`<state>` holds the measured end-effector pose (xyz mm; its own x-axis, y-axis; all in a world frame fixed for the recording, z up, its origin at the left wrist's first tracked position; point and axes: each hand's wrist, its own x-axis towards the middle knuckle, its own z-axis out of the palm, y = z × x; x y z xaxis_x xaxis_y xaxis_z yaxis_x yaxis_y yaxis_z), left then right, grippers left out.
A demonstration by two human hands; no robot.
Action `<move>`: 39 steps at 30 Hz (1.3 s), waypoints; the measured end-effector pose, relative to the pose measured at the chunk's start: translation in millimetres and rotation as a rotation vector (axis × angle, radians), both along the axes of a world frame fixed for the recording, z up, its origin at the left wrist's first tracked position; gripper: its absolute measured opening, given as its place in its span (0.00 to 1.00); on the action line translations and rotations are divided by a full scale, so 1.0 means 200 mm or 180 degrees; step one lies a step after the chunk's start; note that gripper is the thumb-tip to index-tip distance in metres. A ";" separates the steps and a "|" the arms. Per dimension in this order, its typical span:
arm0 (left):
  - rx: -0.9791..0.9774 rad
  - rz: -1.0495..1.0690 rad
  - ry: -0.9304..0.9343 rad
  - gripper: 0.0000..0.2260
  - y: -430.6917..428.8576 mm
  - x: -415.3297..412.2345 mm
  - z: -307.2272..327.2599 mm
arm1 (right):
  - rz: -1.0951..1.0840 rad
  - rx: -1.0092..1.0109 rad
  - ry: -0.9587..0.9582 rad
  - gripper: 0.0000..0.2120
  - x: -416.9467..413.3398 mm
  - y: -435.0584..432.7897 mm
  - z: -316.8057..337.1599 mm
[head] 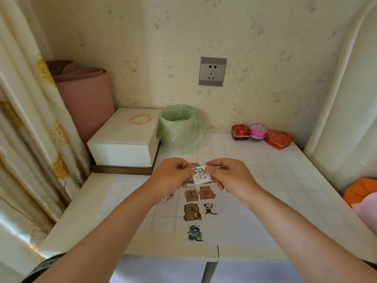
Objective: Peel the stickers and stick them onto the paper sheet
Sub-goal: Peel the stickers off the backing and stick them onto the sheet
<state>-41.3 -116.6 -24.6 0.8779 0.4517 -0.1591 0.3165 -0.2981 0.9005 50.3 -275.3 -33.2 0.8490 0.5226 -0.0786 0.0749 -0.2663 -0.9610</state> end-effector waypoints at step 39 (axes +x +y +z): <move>-0.2183 0.0327 -0.0811 0.08 -0.19 0.08 -0.09 | -0.0331 0.0658 0.1571 0.07 0.03 -0.04 -0.01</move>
<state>-24.4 -155.2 -42.4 0.8839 0.4059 -0.2321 0.0688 0.3780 0.9232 56.4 -282.6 -35.4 0.7851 0.4847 -0.3856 -0.4151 -0.0502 -0.9084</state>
